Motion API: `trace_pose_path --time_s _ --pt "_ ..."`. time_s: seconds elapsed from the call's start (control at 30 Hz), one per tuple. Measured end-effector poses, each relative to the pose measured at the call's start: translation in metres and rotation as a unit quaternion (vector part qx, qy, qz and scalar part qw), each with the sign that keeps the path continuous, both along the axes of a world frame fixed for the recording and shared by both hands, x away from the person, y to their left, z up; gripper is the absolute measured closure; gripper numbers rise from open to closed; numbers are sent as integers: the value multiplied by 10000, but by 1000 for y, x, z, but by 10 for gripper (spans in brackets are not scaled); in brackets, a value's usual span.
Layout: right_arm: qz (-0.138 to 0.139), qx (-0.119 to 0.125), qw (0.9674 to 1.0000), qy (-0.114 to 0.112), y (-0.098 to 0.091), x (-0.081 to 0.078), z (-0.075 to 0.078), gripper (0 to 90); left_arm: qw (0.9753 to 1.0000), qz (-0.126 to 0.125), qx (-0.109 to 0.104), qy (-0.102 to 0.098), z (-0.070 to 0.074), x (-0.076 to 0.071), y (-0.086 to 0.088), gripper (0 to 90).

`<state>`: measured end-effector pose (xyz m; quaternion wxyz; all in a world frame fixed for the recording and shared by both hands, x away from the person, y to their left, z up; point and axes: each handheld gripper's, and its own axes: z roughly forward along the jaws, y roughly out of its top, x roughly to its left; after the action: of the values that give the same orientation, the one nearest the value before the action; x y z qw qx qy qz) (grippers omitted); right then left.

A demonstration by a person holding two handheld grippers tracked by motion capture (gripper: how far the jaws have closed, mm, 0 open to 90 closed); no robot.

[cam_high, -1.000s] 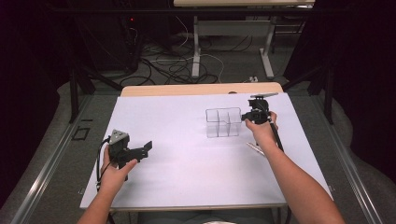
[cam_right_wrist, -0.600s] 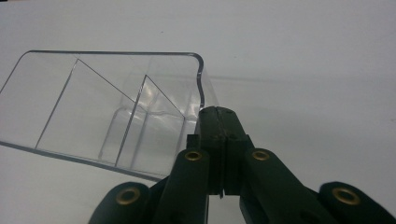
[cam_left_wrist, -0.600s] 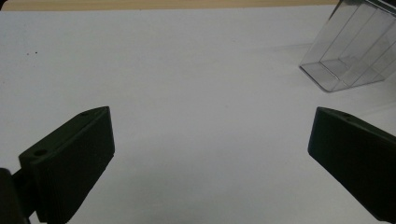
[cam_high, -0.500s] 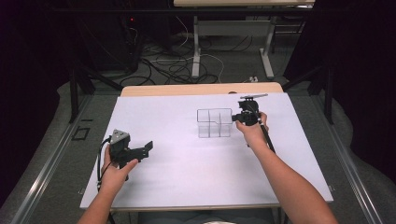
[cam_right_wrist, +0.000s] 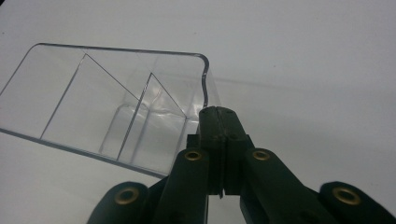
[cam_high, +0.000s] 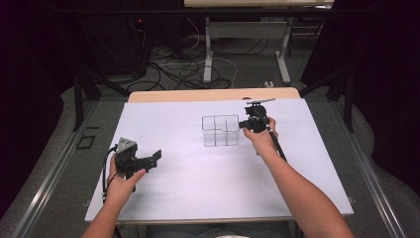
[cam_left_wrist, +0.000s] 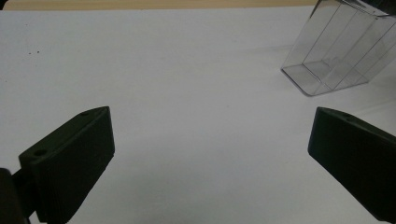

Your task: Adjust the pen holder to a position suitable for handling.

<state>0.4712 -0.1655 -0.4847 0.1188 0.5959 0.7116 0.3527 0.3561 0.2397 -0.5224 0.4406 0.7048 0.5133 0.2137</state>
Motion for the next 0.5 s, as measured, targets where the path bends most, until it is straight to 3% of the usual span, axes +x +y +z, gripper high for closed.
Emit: trace_pose_path --time_s 0.17,0.5 --pt "86 93 9999 -42 -6 -2 2 885 10000 17 -8 -6 1 -1 0 6" --pt "197 208 9986 -452 -25 -17 19 788 10000 25 8 13 1 -1 0 6"
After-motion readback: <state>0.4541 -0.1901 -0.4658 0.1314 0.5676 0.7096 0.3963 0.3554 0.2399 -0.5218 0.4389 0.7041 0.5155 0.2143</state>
